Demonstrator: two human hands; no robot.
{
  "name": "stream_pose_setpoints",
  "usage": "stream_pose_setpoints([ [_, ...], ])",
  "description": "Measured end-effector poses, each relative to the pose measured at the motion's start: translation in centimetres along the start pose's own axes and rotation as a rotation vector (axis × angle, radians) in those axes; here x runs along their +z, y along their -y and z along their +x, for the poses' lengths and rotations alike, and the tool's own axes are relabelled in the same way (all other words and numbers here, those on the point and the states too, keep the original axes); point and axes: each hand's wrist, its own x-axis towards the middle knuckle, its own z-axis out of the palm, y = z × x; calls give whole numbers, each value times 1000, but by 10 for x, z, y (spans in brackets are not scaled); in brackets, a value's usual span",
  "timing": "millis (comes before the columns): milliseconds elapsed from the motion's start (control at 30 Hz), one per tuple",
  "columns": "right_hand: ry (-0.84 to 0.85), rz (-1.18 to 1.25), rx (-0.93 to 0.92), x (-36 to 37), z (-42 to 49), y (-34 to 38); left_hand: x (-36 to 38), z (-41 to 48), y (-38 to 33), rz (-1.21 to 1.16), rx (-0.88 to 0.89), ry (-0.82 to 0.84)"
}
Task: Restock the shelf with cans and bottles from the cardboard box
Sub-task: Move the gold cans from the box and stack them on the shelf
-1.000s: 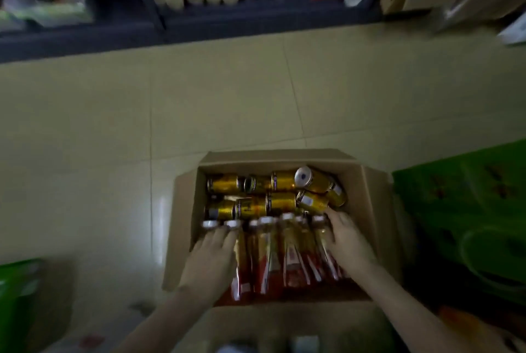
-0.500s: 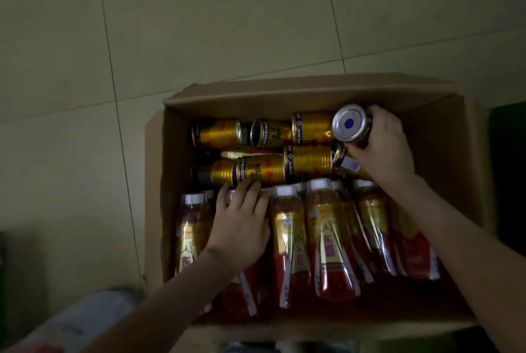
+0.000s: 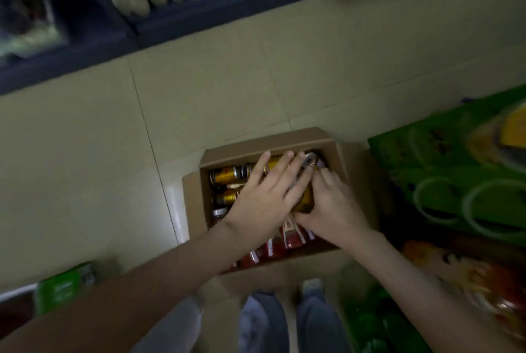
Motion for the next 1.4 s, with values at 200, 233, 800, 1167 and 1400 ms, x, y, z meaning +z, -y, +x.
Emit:
stream_pose_setpoints([
  [200,-180,-118,-53,-149,-72,66,-173,7,-27,3,100,26],
  [233,-205,-108,-40,-175,-88,73,-203,7,-35,-26,99,32],
  [800,-1030,1124,306,-370,-574,143,-476,-132,-412,-789,547,-295],
  [1167,-1527,832,332,-410,-892,145,-558,-259,-691,-861,1081,-241],
  [1400,-1784,579,409,-452,-1009,120,-604,-244,-777,-674,1239,-442],
])
